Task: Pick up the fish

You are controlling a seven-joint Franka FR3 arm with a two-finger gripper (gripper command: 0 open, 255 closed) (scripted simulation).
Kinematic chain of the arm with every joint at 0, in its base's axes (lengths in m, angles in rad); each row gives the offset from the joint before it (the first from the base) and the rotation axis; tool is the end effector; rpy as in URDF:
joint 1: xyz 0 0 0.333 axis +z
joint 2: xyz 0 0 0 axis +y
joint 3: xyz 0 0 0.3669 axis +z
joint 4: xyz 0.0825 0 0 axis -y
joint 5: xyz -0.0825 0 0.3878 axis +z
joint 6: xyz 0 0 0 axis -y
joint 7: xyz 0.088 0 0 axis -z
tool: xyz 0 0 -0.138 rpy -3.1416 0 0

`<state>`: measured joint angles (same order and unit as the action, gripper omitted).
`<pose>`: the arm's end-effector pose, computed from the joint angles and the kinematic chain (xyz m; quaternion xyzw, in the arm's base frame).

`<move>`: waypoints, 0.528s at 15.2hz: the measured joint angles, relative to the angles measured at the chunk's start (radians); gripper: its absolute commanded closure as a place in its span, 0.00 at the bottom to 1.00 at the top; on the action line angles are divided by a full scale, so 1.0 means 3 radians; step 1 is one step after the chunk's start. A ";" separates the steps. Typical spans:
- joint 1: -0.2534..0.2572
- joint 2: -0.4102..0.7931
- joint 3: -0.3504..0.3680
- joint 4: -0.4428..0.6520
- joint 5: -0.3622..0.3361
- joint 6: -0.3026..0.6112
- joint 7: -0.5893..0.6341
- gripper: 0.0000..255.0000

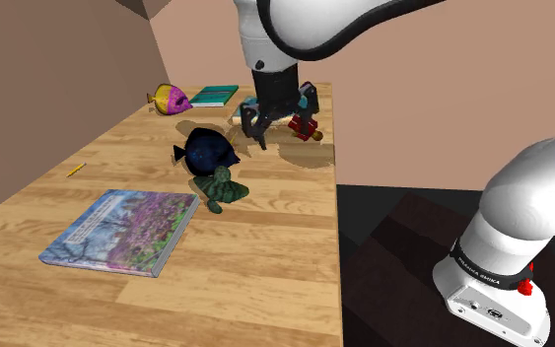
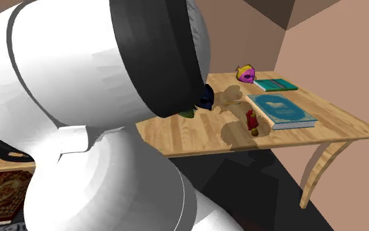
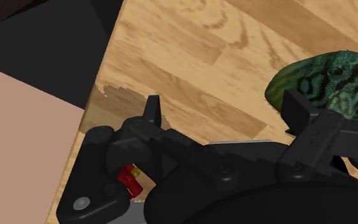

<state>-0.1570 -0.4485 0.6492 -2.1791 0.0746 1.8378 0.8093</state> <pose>0.3631 0.2459 0.5467 0.9772 -0.1889 0.0674 0.0702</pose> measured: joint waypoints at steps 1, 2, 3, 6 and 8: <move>-0.0058 0.0118 0.0121 0.0080 -0.0064 0.0037 0.0188 0.00; -0.0139 0.0290 0.0260 0.0202 -0.0164 0.0077 0.0388 0.00; -0.0199 0.0420 0.0377 0.0279 -0.0258 0.0108 0.0584 0.00; -0.0384 0.0952 0.0756 0.0639 -0.0688 0.0110 0.1229 0.00; -0.0428 0.1431 0.0974 0.0902 -0.1117 0.0072 0.1736 0.00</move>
<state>-0.2853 -0.0191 0.9415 -1.9085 -0.2605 1.8594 1.3301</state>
